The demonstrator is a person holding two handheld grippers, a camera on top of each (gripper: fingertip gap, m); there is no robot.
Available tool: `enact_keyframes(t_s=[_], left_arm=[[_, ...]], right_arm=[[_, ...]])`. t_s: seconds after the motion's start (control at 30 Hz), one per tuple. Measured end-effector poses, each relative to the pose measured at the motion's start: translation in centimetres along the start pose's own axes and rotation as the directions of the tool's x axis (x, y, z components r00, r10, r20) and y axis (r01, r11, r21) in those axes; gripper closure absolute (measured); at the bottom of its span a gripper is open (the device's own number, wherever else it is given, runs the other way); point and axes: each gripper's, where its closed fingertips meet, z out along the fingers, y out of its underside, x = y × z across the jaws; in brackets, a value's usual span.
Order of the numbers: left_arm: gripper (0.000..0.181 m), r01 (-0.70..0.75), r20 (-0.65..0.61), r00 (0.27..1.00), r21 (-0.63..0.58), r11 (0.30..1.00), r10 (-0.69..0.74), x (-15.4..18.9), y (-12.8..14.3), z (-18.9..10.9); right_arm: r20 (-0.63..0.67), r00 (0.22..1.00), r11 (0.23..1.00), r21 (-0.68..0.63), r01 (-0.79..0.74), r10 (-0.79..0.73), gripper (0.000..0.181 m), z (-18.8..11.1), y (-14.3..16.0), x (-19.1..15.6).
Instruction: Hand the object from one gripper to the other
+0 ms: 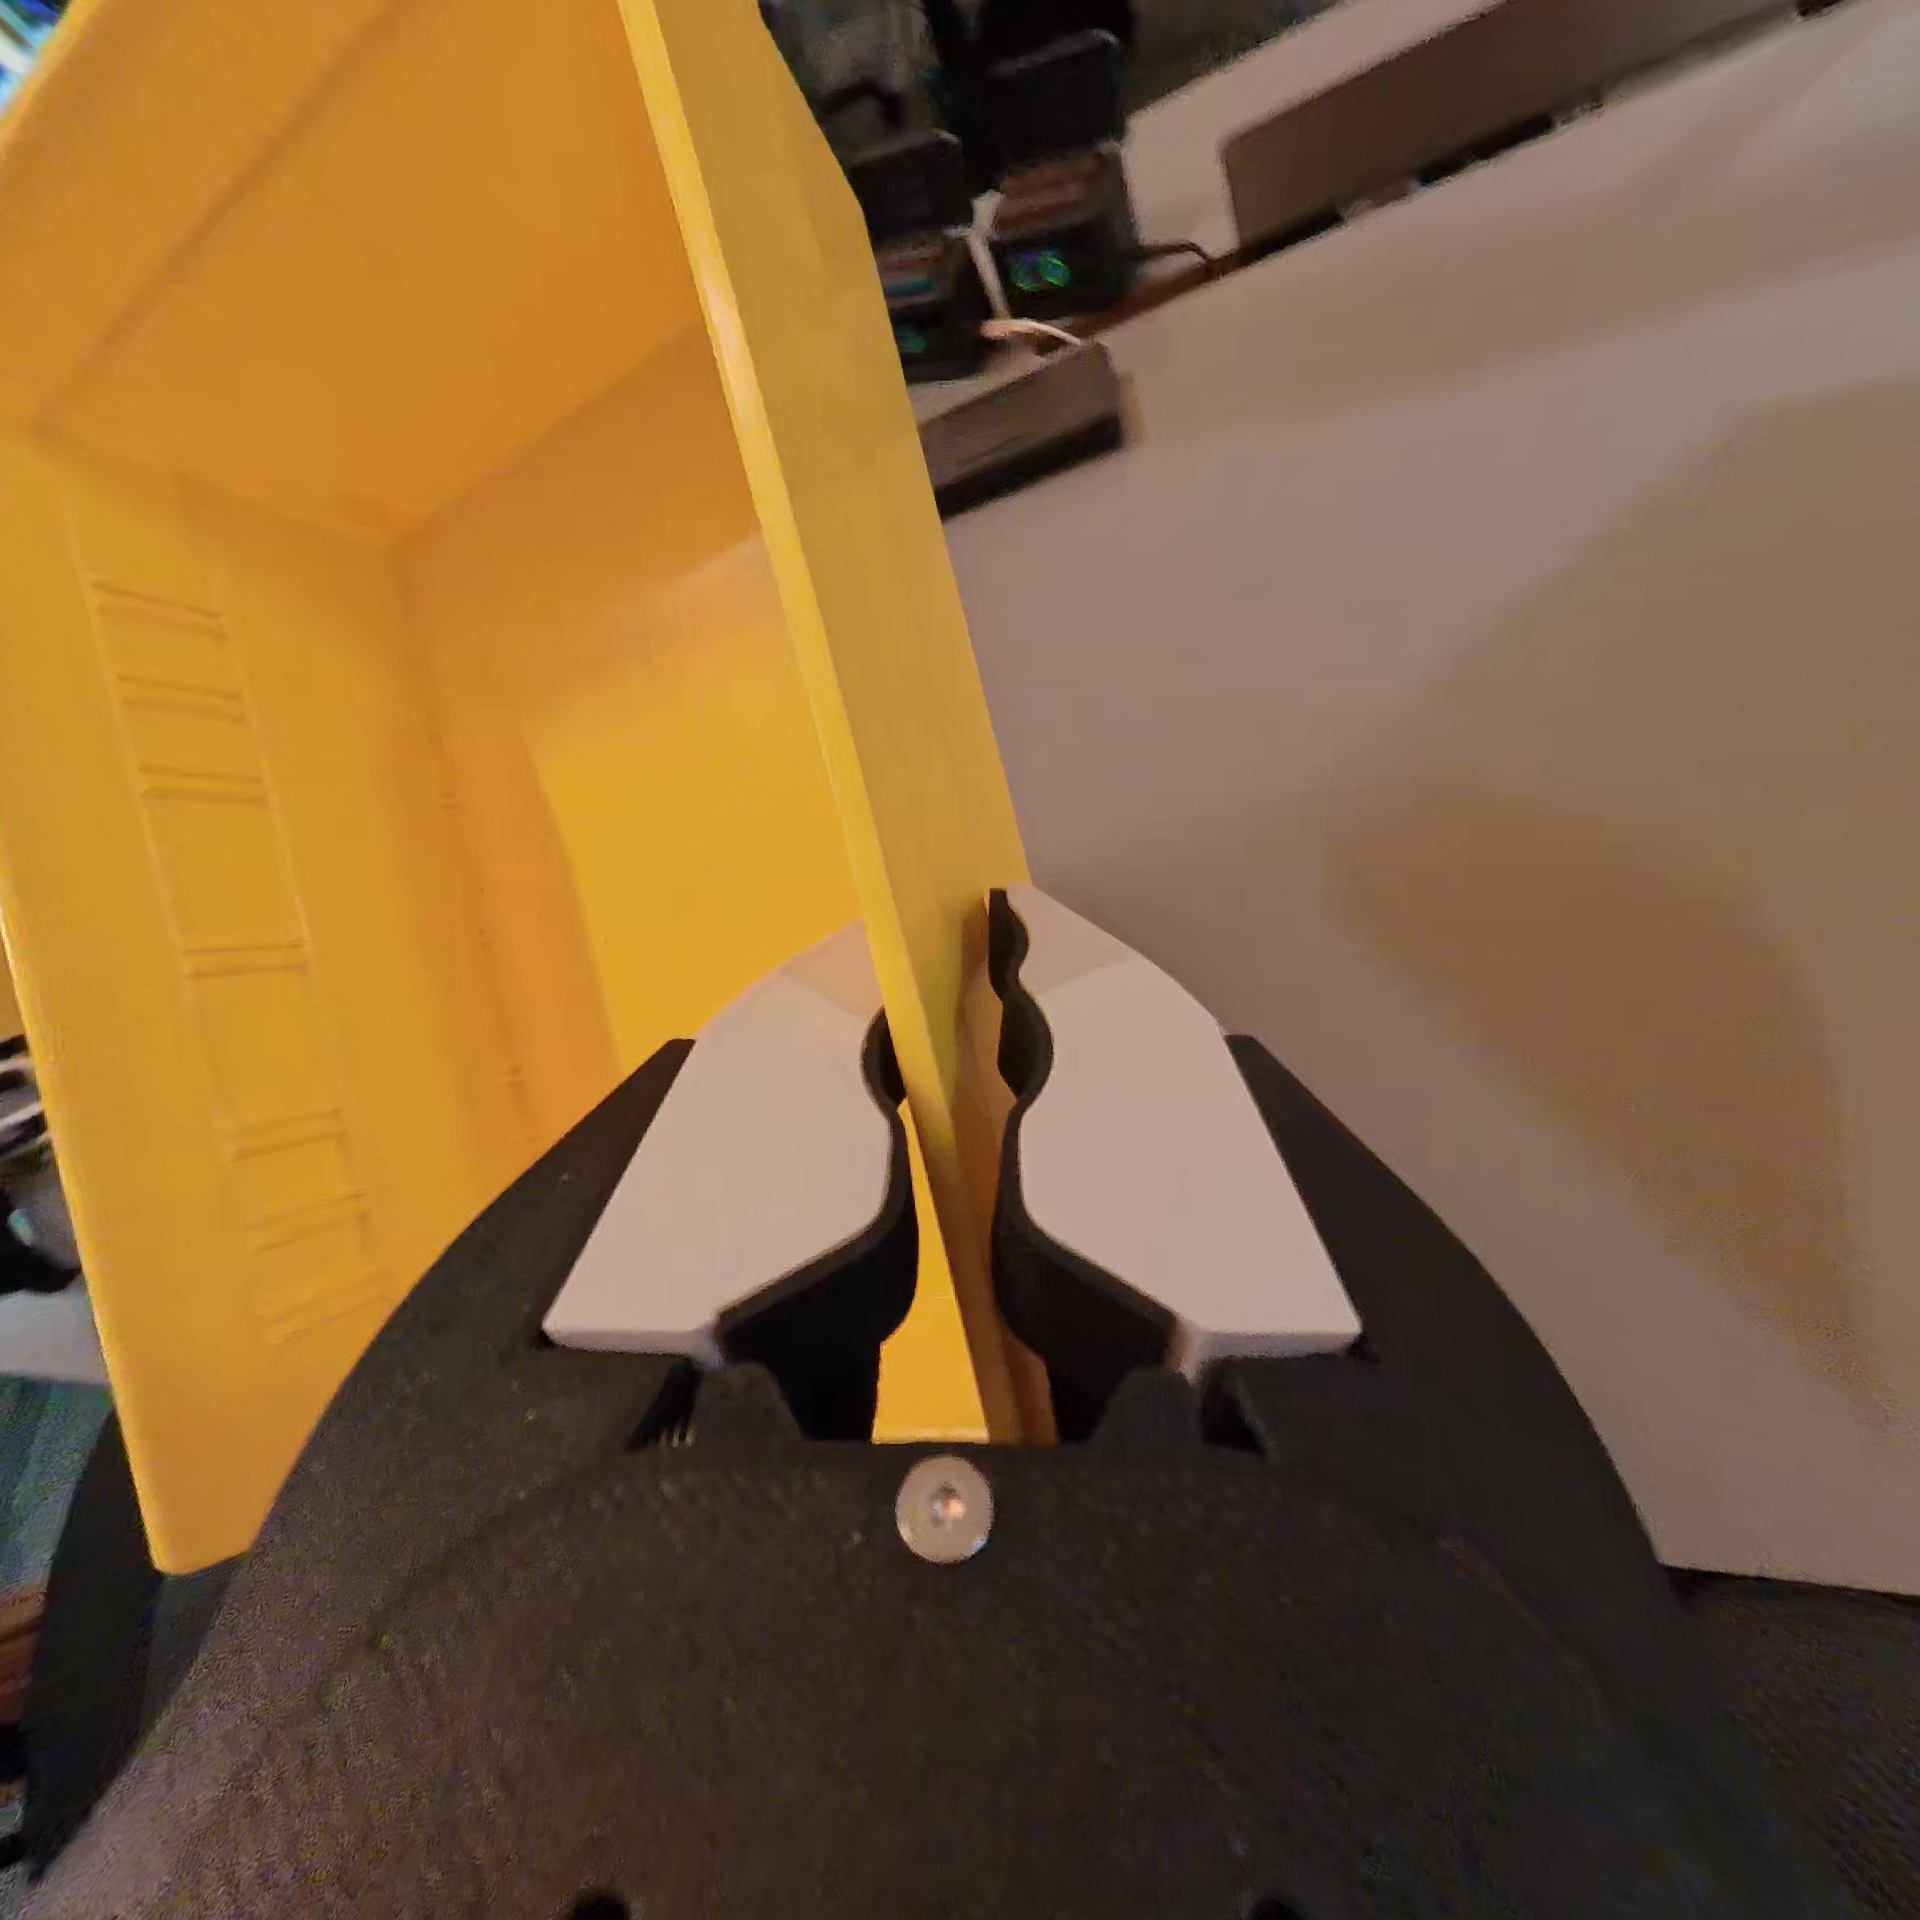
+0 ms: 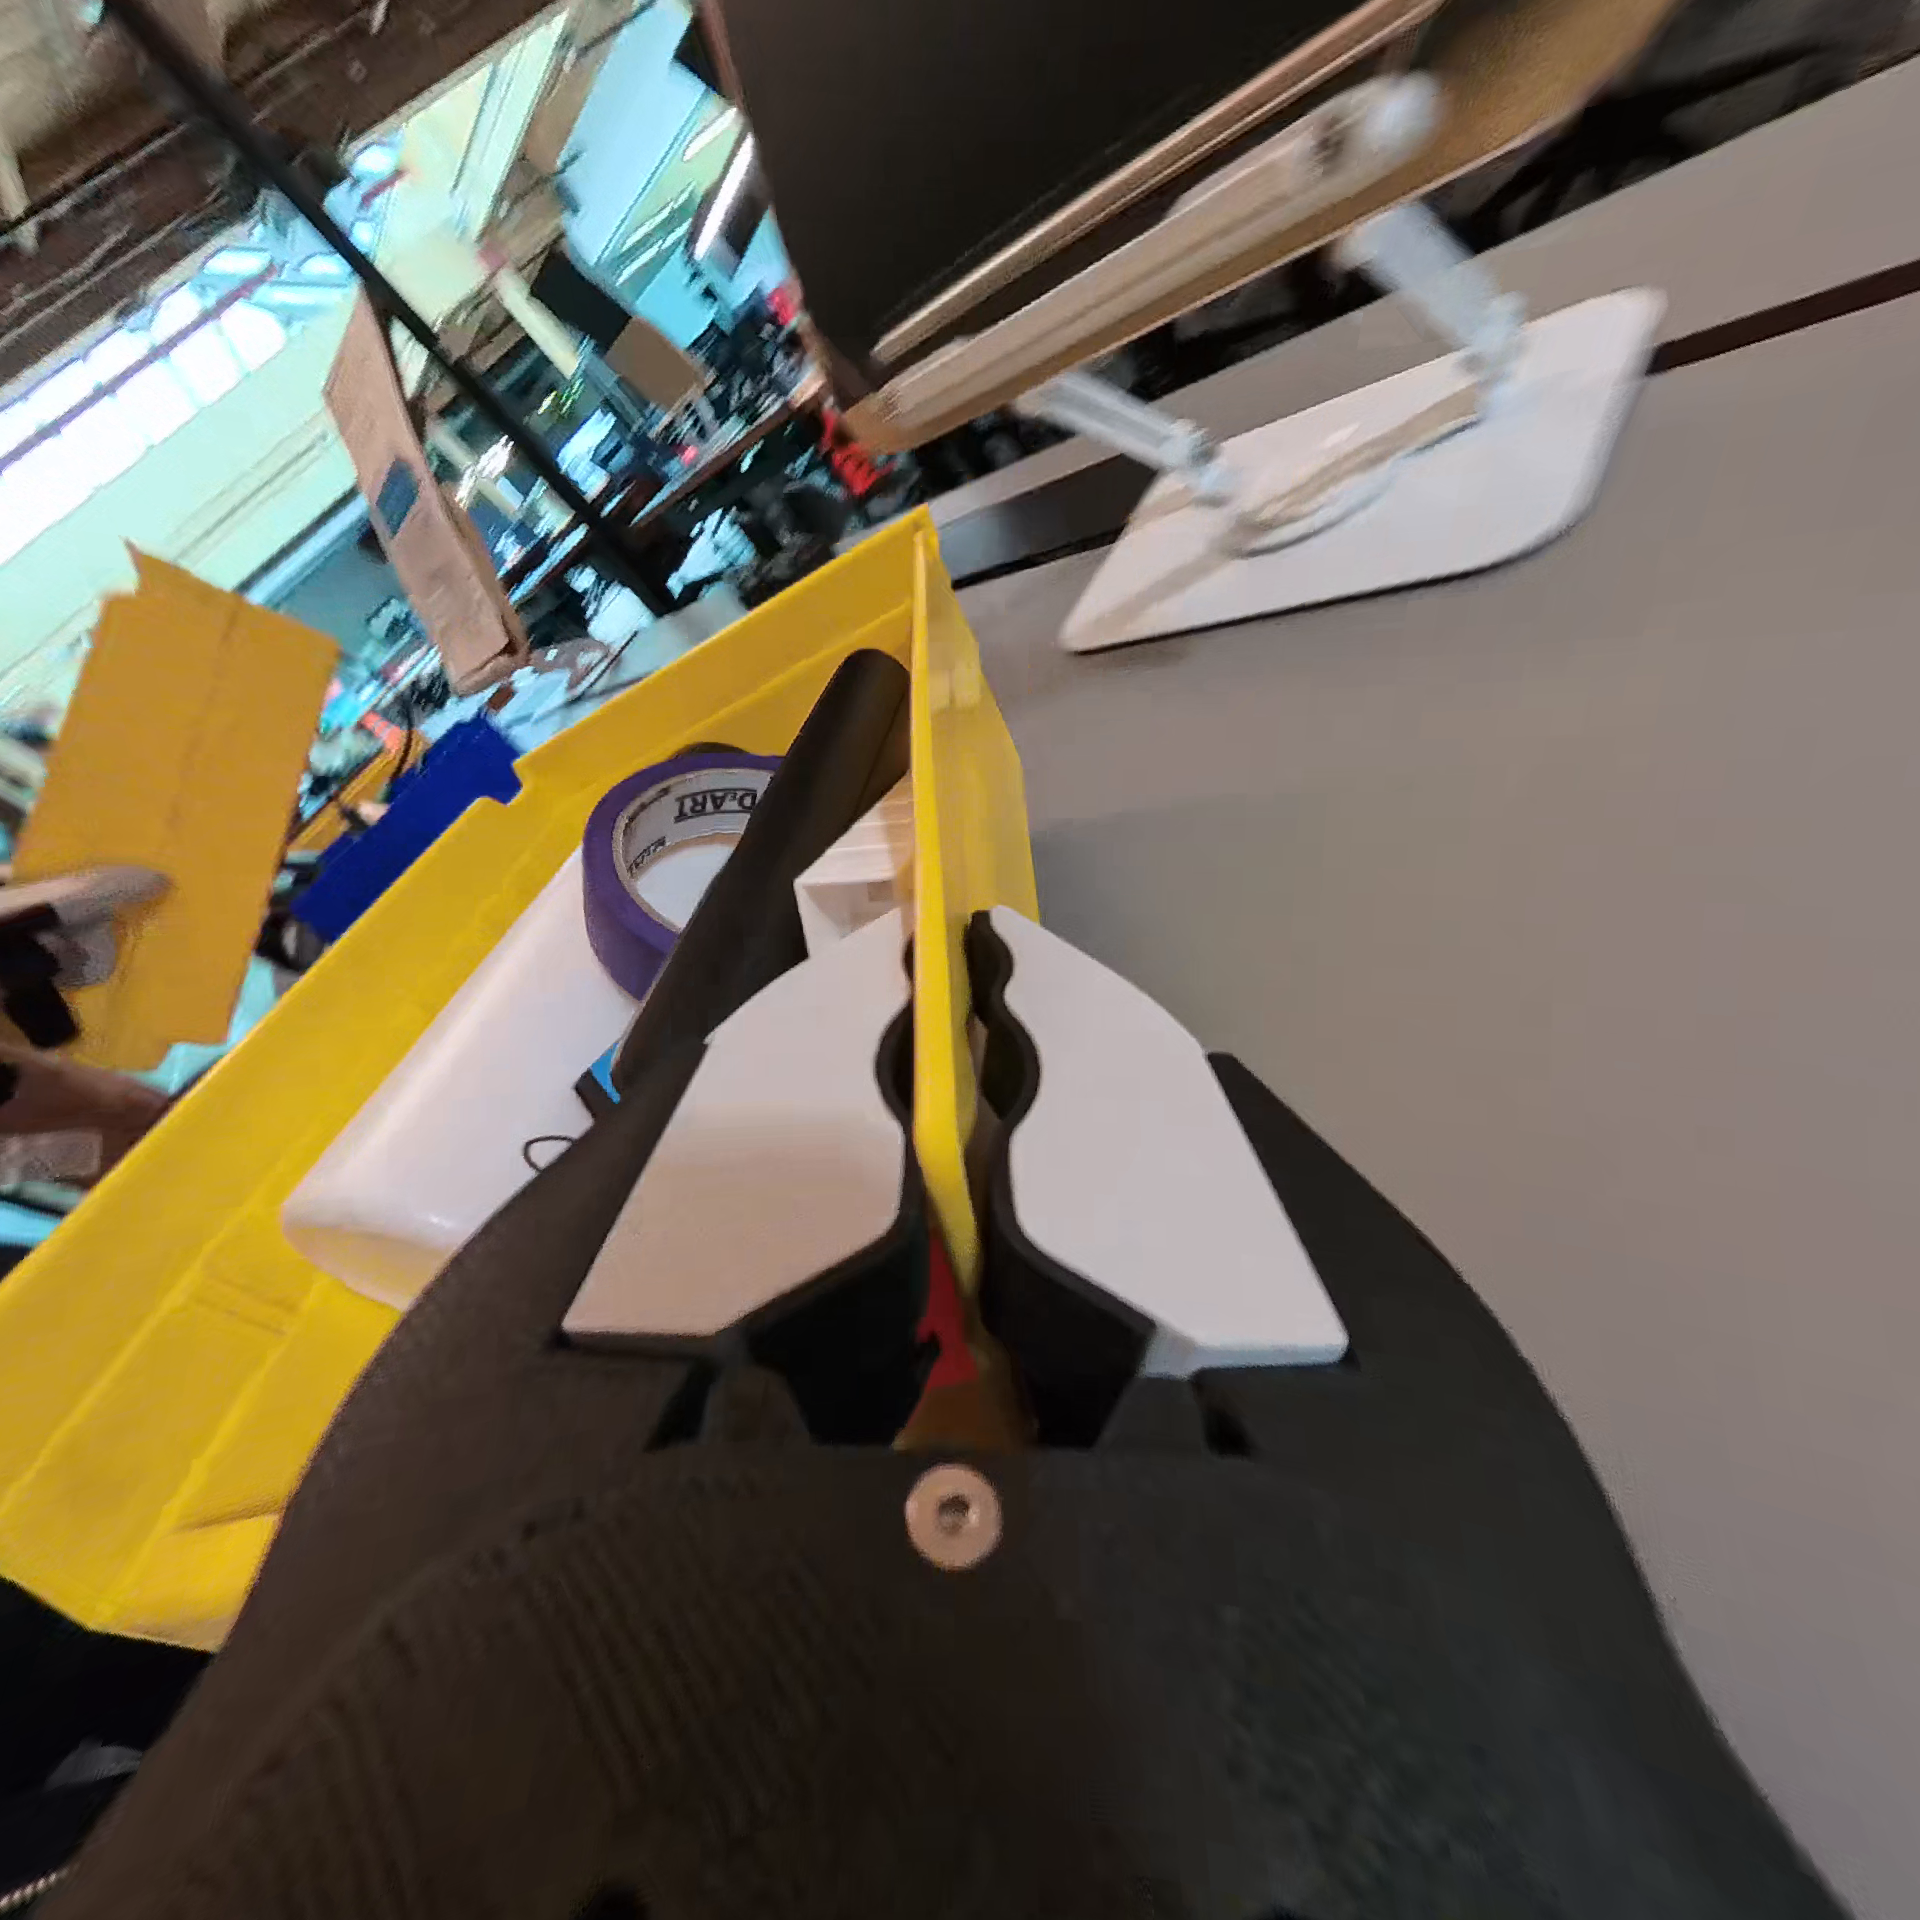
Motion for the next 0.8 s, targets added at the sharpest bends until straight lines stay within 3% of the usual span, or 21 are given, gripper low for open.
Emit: enact_keyframes(t_s=[0.03,0.2,0.3,0.47,0.53,0.6,0.73,0.8], left_arm=[[0.170,0.026,0.024,0.999,0.015,1.000,-0.026,-1.2,0.2,-0.7],[0.171,0.172,0.103,0.980,0.021,0.985,-0.173,-6.6,3.8,-2.2],[0.171,0.257,0.130,0.958,0.012,0.966,-0.256,-8.9,6.0,-2.7],[0.171,0.323,0.142,0.935,0.039,0.946,-0.325,-11.1,7.7,-3.1],[0.171,0.327,0.141,0.933,0.050,0.944,-0.330,-11.3,7.6,-3.1],[0.171,0.325,0.132,0.935,0.057,0.944,-0.329,-11.2,7.3,-3.2],[0.171,0.321,0.088,0.941,0.081,0.943,-0.328,-10.5,6.2,-3.3],[0.171,0.315,0.071,0.944,0.094,0.944,-0.322,-10.1,5.7,-3.5]], right_arm=[[0.025,1.000,0.999,-0.029,0.019,-0.018,0.176,2.3,0.4,-1.3],[0.079,0.997,0.994,-0.107,0.014,-0.006,0.175,13.5,3.4,-6.8],[0.056,0.998,0.998,-0.069,-0.002,0.006,0.175,18.9,5.0,-10.0],[-0.103,0.984,0.989,0.018,0.145,-0.142,0.171,24.7,8.5,-16.0],[-0.082,0.995,0.998,0.025,0.063,-0.060,0.168,26.2,10.6,-18.2],[-0.003,1.000,1.000,0.016,0.003,-0.003,0.153,27.3,12.0,-21.6],[0.132,0.987,0.991,-0.089,0.101,-0.088,0.093,28.5,15.9,-30.2],[0.204,0.977,0.985,-0.143,0.100,-0.069,0.085,28.2,17.8,-33.7]])
